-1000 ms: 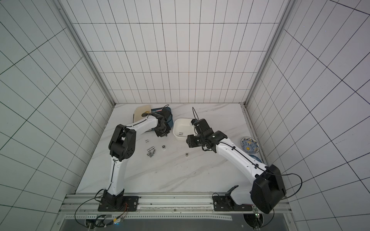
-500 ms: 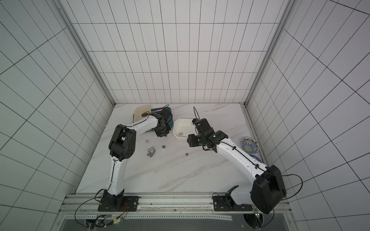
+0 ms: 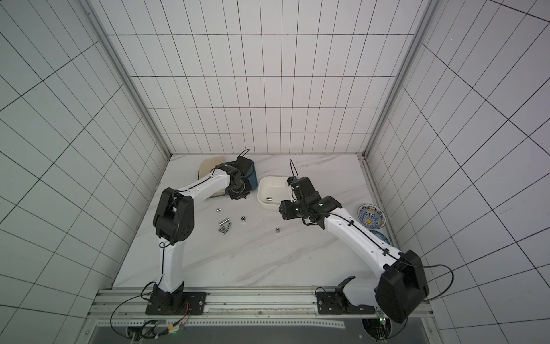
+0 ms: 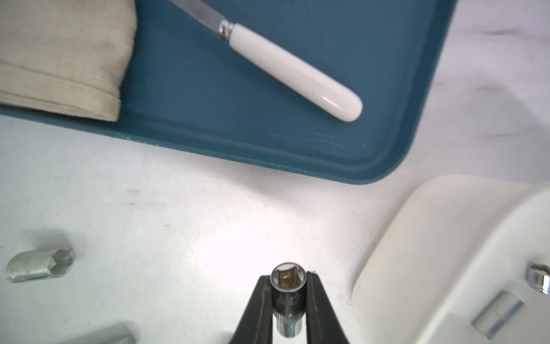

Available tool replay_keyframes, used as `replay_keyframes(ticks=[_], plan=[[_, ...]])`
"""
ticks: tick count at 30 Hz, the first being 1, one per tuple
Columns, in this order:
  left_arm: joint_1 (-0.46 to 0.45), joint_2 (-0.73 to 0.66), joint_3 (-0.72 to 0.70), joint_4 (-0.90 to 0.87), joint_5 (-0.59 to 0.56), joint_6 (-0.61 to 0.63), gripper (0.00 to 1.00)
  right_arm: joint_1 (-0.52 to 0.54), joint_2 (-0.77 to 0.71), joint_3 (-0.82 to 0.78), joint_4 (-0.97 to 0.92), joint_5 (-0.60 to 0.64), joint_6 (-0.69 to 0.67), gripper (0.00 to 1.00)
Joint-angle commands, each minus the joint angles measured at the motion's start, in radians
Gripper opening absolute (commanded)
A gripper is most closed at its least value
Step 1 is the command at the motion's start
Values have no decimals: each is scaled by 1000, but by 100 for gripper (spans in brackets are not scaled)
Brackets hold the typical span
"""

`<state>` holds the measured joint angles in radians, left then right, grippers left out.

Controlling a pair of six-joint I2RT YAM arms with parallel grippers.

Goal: Put the socket on the desktop into the storage box
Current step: Pick up the socket head from the center of the board.

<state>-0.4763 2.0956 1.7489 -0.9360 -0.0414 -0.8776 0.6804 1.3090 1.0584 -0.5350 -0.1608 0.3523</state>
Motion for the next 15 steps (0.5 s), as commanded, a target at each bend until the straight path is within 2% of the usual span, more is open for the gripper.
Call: replay_keyframes(ticks=[1,6,11,15], plan=[[-24,-48,50,4,-7,43,18,-7,-25,-26,4,9,8,52],[-71,-24,134,8,6,94,18,-11,-38,-28,-6,20,10,51],[-105,44,207,56,136,186,19,-19,-61,-42,-8,25,10,51],[-133,113,289,33,158,225,18,-29,-68,-46,-10,21,8,52]])
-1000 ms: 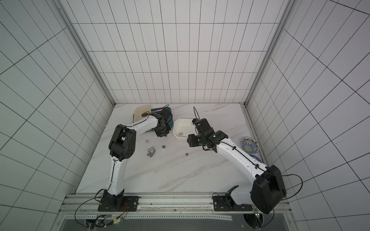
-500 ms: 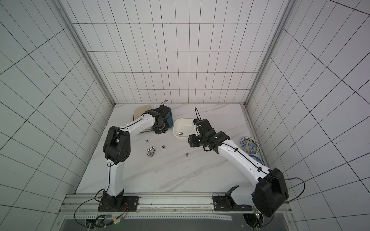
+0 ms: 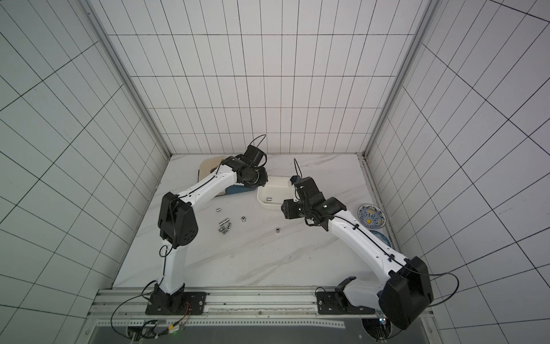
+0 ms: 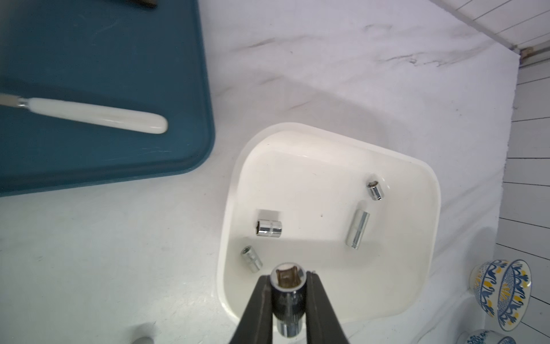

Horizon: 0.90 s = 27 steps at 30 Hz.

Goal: Put the socket on the desktop into the storage box
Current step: Pick up the socket head from the center of the board, then place the socket head in the storage box.

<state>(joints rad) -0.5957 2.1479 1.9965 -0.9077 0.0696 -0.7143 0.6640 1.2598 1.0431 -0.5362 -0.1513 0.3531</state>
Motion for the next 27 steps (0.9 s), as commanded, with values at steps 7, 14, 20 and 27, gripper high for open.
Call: replay_keyframes(ticks=[7,14,20,27], plan=[[-27,185,180,-50,74,83,20,-22,-23,-41,-8,6,12,52],[-32,255,212,-59,76,90,20,-32,-25,-51,-7,1,12,51],[-31,293,226,-64,81,92,21,-39,-23,-54,-1,-3,12,52],[-32,326,235,-72,78,95,21,-45,-25,-61,4,-7,13,52]])
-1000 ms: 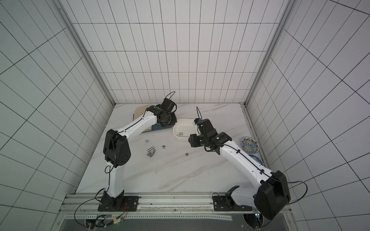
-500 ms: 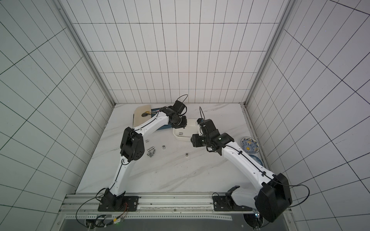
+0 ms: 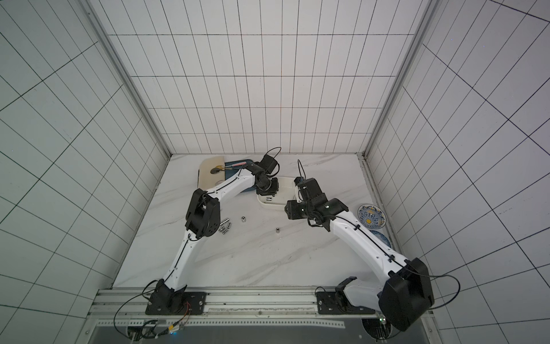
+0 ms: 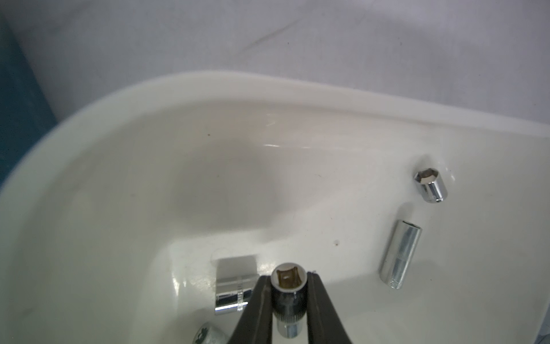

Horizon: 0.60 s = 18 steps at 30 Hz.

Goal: Put the socket on the desktop into the storage box
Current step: Place the socket head in the storage box.

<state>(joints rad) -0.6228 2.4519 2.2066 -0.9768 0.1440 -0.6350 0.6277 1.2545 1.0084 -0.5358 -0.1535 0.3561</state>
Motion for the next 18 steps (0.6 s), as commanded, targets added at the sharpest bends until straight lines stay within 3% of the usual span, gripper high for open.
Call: replay_keyframes(ticks=[1,18], plan=[[-5,25,23,-3,3,15,21,-10,-18,-28,5,-6,10,52],[-5,-1,12,-11,-16,24,37,-18,-17,-34,12,-12,13,51]])
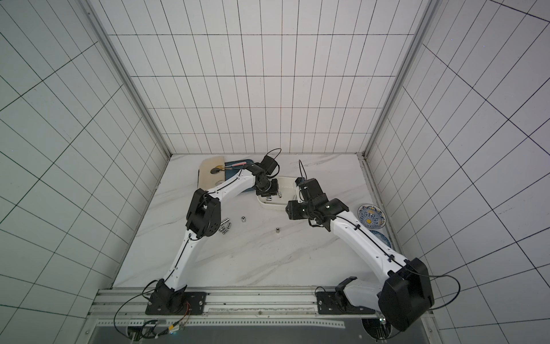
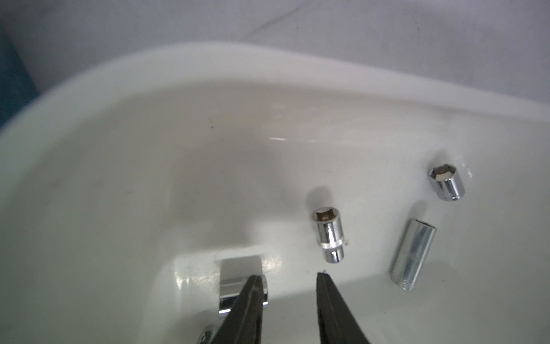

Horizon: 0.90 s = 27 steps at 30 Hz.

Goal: Put the socket on the desktop into the storage box
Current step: Place the socket head in the storage box, then pick up the socket head from the center of the board.

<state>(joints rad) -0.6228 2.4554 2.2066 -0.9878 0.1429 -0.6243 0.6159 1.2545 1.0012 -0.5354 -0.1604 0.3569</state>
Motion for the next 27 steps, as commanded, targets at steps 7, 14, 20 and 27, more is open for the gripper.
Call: replay_keyframes(ticks=[7,14,20,27], plan=[[-5,-78,-29,14,-40,27,41,-8,-20,-22,12,-15,16,52],[-8,-187,-134,47,-39,45,48,-6,-26,-11,-1,-34,9,56],[-9,-306,-246,33,-62,76,50,13,-15,19,-26,-51,-5,57],[-3,-471,-433,2,-93,91,50,72,4,38,-41,-49,-10,57]])
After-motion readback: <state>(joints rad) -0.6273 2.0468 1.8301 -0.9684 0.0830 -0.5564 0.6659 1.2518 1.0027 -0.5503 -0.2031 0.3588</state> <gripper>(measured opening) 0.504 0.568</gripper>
